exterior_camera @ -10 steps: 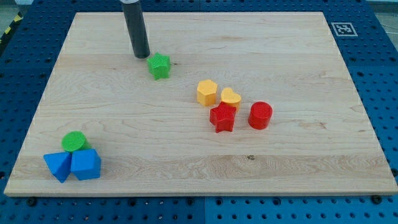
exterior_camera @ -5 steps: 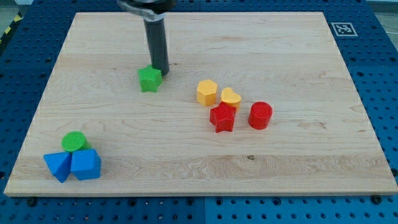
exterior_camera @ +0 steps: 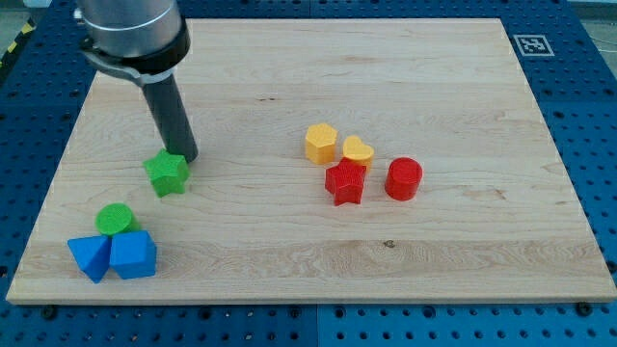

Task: Slide the green star adjacent to the green circle

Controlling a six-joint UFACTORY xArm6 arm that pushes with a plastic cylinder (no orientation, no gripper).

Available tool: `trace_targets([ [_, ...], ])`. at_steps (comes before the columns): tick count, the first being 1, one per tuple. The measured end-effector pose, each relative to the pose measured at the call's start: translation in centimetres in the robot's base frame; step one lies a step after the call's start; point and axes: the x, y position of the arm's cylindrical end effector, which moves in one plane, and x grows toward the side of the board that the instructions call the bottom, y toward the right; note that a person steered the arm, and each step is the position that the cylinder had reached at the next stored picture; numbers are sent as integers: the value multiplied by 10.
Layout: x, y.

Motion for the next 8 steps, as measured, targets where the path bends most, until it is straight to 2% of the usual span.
trace_targets([
  [2, 17, -16],
  [3, 9, -17],
  [4, -23, -51],
  [8, -10, -57],
])
